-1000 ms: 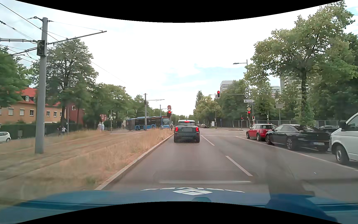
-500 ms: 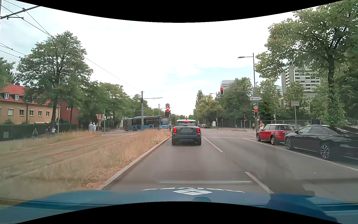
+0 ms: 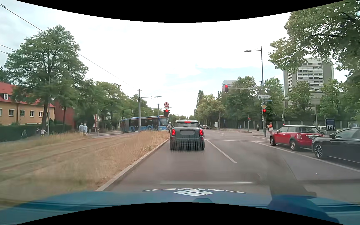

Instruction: Follow the waypoints while adhering to traffic rules and regulations

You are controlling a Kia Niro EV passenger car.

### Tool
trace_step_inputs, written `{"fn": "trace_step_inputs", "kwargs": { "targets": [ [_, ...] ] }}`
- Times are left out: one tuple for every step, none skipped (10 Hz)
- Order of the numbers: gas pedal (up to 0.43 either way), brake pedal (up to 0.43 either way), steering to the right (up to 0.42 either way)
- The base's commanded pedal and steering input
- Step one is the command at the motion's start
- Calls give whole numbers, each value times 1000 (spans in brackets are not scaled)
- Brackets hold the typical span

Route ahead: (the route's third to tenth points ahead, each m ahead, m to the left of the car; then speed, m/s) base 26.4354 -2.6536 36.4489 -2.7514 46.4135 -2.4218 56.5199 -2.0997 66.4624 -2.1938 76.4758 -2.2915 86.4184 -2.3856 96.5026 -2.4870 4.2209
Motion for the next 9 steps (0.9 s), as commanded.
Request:
{"fn": "trace_step_inputs", "kwargs": {
  "targets": [
    [0, 159, 1],
    [0, 189, 1],
    [0, 201, 1],
    [0, 213, 1],
    [0, 220, 1],
    [0, 220, 0],
    [0, 220, 1],
    [0, 226, 1],
    [0, 220, 1]
  ]
}}
